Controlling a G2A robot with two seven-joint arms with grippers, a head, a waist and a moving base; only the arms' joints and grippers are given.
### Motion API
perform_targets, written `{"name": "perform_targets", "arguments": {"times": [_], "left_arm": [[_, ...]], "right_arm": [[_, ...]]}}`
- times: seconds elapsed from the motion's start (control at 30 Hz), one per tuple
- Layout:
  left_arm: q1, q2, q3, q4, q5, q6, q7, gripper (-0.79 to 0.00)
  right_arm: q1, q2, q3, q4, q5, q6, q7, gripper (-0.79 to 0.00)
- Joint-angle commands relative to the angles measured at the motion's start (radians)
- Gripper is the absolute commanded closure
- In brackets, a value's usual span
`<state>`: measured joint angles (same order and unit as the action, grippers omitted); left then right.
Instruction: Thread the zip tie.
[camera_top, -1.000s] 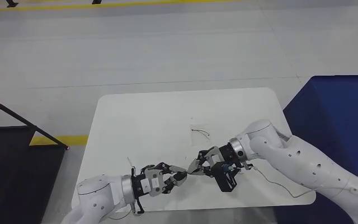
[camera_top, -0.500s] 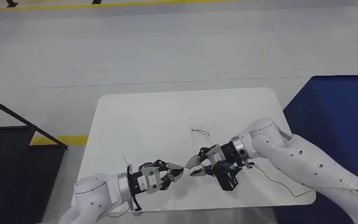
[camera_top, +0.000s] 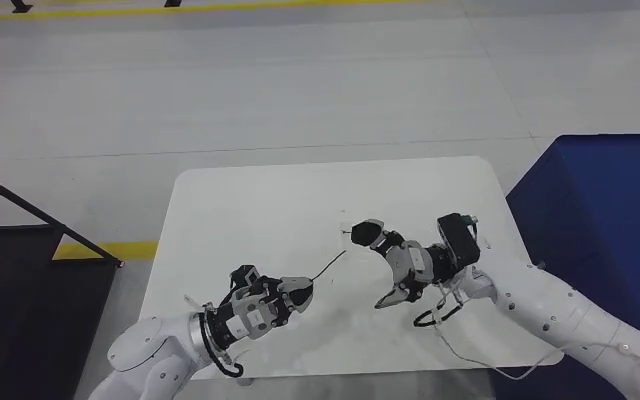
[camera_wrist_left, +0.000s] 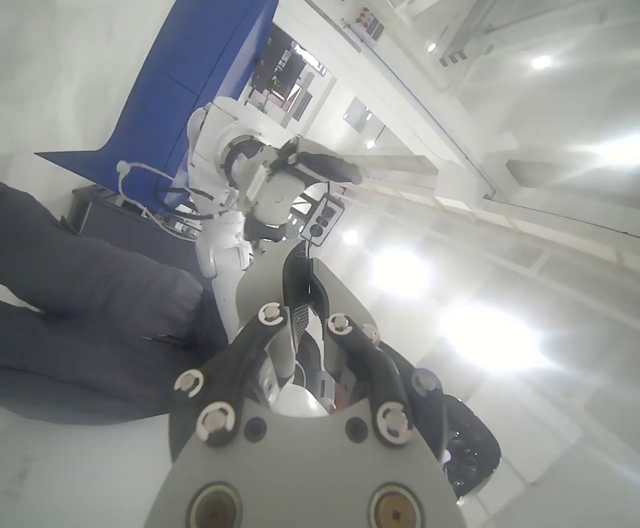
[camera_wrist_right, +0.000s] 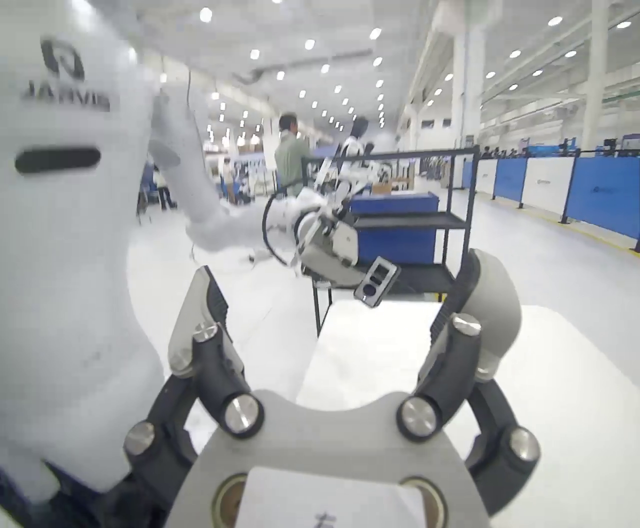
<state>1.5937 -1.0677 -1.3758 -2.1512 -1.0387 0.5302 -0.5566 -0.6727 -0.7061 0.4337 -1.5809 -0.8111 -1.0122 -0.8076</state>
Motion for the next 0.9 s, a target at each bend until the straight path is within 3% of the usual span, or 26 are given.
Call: {"name": "perform_targets", "arguments": {"times": [0.0,0.23,0.3,0.47,0.53,0.8,0.87], "left_arm": [[-0.001,0.000,-0.001,-0.002,0.018,-0.034,-0.001,0.000],[0.005,0.000,0.009,0.004,0.002,-0.006,0.000,0.000],[0.004,-0.001,0.001,0.022,-0.096,0.103,0.051,0.000],[-0.032,0.000,-0.050,0.075,-0.562,0.482,0.241,0.000],[-0.039,0.005,-0.043,0.080,-0.681,0.482,0.289,0.000],[-0.036,0.005,-0.040,0.085,-0.689,0.478,0.288,0.000],[-0.021,0.004,0.010,0.130,-0.835,0.482,0.307,0.000]], "right_arm": [[0.000,0.000,0.004,0.000,-0.199,0.000,0.000,-0.785],[0.000,0.000,0.004,0.000,-0.199,0.000,0.000,-0.785],[0.000,0.000,0.004,0.000,-0.199,0.000,0.000,-0.785],[0.000,0.000,0.004,0.000,-0.199,0.000,0.000,-0.785],[0.000,0.000,0.004,0.000,-0.199,0.000,0.000,-0.785],[0.000,0.000,0.004,0.000,-0.199,0.000,0.000,-0.785],[-0.018,-0.004,-0.004,-0.016,-0.161,0.000,0.049,-0.785]]}}
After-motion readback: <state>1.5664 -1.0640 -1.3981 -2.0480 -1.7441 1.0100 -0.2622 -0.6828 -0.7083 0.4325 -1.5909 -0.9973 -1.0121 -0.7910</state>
